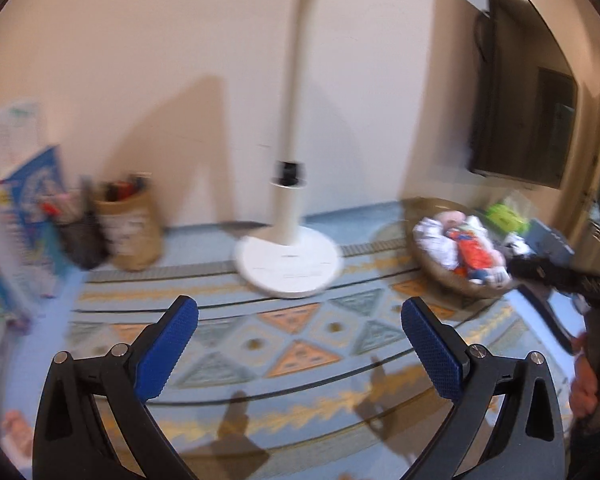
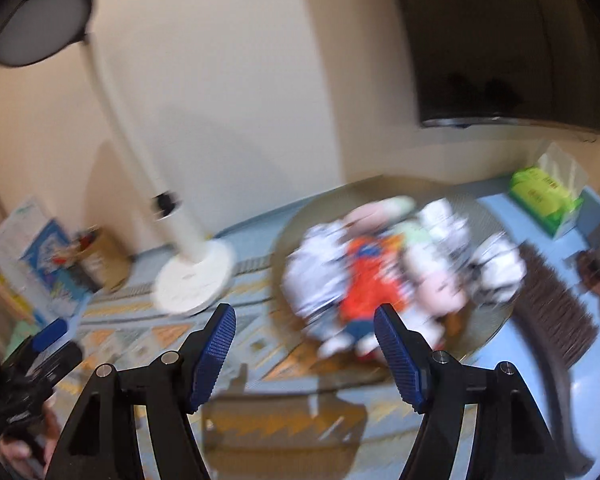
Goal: Organize objects
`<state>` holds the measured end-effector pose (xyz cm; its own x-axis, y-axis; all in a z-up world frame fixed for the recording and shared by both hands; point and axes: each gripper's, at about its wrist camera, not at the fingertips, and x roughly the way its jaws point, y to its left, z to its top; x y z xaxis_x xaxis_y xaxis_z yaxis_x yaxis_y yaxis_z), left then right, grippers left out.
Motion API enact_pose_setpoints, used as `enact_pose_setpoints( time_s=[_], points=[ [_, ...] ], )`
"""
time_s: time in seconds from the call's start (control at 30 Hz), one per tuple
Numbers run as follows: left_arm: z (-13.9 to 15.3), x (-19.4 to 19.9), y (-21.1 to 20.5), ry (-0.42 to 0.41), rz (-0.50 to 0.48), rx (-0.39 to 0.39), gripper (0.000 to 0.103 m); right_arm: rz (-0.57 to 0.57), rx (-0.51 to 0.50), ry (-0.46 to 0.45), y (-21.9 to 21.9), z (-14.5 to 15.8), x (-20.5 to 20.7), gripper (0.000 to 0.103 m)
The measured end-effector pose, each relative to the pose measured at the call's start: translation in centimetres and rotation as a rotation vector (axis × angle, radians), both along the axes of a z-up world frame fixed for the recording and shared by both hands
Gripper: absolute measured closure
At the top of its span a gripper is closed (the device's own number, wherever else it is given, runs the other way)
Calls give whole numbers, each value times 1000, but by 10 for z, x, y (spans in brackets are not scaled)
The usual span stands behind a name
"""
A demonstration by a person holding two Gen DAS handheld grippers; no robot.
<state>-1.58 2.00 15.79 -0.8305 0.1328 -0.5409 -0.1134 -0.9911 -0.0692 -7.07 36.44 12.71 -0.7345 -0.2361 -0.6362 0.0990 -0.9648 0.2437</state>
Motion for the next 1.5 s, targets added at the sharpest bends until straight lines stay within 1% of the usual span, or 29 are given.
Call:
enact_pose_setpoints(
  time_s=[0.07, 0.1, 0.13, 0.2, 0.27, 0.33, 0.4, 0.53, 0.6, 0.67, 0.77, 0.8, 0.87, 0.93, 1.03, 1.27, 1.37, 1.5],
  points=[
    [-4, 8, -16, -28, 27, 6, 1, 47, -28, -10, -19, 0, 15, 22],
    [-10, 12, -24, -55, 31, 18, 1, 67, -41, -9, -29, -2, 22, 14],
    [-17, 16, -30, -77, 35, 29, 1, 81, -49, -4, -40, -5, 30, 11],
    [-37, 22, -38, -117, 49, 31, 1, 106, -42, -9, -64, -16, 41, 11],
    [-62, 26, -47, -161, 80, 11, 1, 116, 12, -43, -89, -35, 46, 11],
    [-84, 25, -54, -208, 97, 14, 1, 125, 58, -76, -109, -55, 44, 11],
    [-108, 18, -62, -261, 111, 30, 1, 138, 102, -113, -125, -76, 41, 11],
    [-137, 7, -67, -357, 172, 21, 1, 151, 192, -153, -143, -106, 37, 11],
    [-137, 7, -63, -342, 177, -5, 1, 157, 216, -170, -150, -115, 34, 11],
    [-136, 4, -61, -340, 163, -14, 1, 161, 229, -190, -154, -123, 32, 11],
    [-139, -7, -60, -365, 184, -28, 1, 144, 248, -205, -155, -128, 30, 11],
    [-140, -10, -59, -369, 196, -45, 1, 141, 242, -210, -154, -129, 28, 11],
    [-141, -13, -54, -374, 193, -76, 1, 144, 232, -226, -153, -132, 24, 7],
    [-140, -12, -54, -374, 195, -71, 1, 155, 245, -234, -156, -133, 23, 0],
    [-140, -12, -55, -373, 196, -71, 0, 157, 298, -237, -164, -137, 24, 0],
    [-140, -12, -54, -372, 190, -73, 0, 137, 298, -231, -162, -136, 26, 0],
    [-140, -13, -55, -372, 188, -71, 0, 127, 287, -187, -159, -137, 32, 0],
    [-140, -13, -54, -372, 188, -71, 0, 128, 288, -184, -159, -137, 33, 0]
  ],
)
